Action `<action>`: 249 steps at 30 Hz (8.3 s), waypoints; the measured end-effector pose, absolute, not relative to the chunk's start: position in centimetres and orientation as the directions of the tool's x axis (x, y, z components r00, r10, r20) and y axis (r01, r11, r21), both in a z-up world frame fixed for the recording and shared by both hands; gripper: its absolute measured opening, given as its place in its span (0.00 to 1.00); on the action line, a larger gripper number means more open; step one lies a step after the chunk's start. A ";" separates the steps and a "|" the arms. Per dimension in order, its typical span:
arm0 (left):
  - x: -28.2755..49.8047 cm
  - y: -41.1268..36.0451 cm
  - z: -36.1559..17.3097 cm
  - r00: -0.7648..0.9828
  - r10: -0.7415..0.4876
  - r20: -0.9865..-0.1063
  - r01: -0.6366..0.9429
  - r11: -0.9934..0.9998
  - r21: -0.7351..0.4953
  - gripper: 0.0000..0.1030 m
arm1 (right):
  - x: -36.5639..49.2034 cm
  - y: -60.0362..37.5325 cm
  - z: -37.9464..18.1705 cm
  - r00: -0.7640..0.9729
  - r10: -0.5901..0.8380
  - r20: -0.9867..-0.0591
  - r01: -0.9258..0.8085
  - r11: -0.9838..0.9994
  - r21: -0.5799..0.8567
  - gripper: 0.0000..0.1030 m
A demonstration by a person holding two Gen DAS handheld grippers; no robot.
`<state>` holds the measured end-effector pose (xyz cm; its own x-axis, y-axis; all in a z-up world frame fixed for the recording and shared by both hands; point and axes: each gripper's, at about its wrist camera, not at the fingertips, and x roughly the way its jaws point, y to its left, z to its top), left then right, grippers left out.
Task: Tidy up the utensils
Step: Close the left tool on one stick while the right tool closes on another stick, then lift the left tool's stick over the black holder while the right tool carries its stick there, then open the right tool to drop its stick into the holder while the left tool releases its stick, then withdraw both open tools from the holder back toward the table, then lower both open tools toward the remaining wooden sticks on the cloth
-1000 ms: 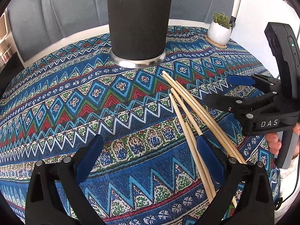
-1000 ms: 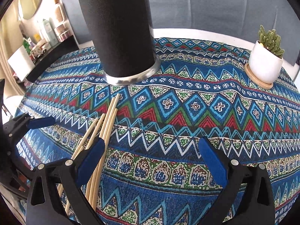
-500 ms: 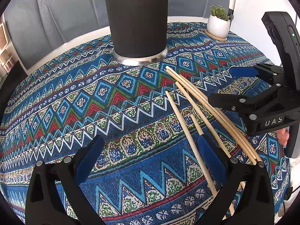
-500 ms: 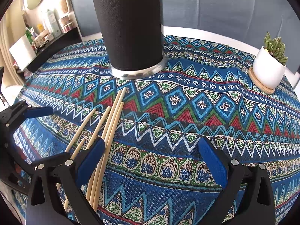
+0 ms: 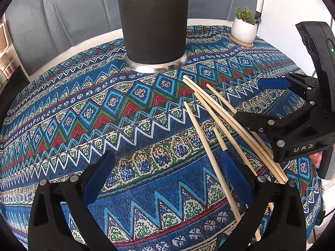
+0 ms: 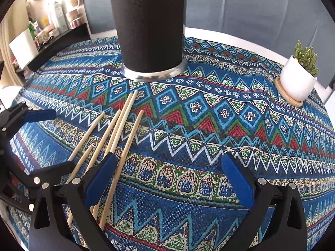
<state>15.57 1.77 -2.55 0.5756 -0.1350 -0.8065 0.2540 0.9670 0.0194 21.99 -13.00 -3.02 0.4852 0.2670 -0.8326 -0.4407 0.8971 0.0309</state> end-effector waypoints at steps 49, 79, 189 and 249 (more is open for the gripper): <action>12.2 11.6 0.0 0.610 -0.034 -0.792 -0.022 0.998 -0.060 0.05 | 19.2 -21.1 0.6 0.548 0.246 -0.800 -0.311 0.947 0.078 0.04; 21.3 11.1 14.1 0.786 -0.152 -0.599 0.049 0.982 -0.184 0.05 | 27.5 -19.5 13.7 0.692 0.435 -0.576 -0.399 0.896 0.196 0.05; 32.4 12.1 12.7 0.983 -0.066 -0.173 -0.013 0.905 -0.425 0.94 | 38.4 -12.5 13.0 0.838 0.485 -0.248 -0.444 0.872 0.206 0.89; 15.7 5.4 5.1 0.669 -0.115 -0.734 0.029 0.991 -0.129 0.94 | 20.8 -14.7 5.0 0.614 0.350 -0.708 -0.398 0.911 0.105 0.92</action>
<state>15.72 5.44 5.09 0.6688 -0.1155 -0.7344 0.0294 0.9912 -0.1291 20.80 -14.74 4.97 0.6136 0.3497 -0.7080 -0.3979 0.9114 0.1054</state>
